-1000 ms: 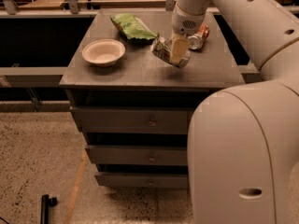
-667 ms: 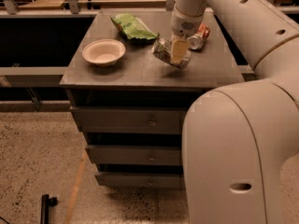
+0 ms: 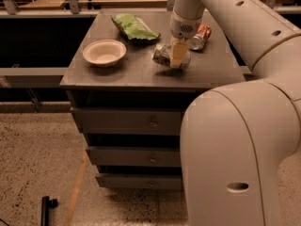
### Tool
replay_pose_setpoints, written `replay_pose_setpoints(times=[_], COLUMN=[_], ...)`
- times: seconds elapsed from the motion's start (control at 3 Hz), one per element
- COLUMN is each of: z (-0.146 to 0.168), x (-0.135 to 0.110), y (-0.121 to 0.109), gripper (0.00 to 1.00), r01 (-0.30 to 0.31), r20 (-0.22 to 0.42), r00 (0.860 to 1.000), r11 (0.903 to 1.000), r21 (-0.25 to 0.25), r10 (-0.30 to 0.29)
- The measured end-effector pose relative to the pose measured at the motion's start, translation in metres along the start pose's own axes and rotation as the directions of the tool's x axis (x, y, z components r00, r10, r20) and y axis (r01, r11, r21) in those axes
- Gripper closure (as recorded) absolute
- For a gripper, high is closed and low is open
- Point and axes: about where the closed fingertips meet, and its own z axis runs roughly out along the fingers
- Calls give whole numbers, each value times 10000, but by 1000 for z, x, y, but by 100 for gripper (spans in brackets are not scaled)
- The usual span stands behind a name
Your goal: Knock 7up can over
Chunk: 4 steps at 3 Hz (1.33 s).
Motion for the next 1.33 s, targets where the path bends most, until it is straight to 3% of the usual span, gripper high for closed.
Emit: replay_pose_setpoints(times=[0.33, 1.0, 1.33], z=[2, -1, -27], x=[-2, -4, 6], y=[0, -2, -2], gripper=[0, 0, 0], r01=[-37, -221, -1048], r20=[190, 1097, 2330], r00=[9998, 9938, 9692], r11=[10000, 9993, 9897], r21=[50, 304, 970], r10=[36, 187, 798])
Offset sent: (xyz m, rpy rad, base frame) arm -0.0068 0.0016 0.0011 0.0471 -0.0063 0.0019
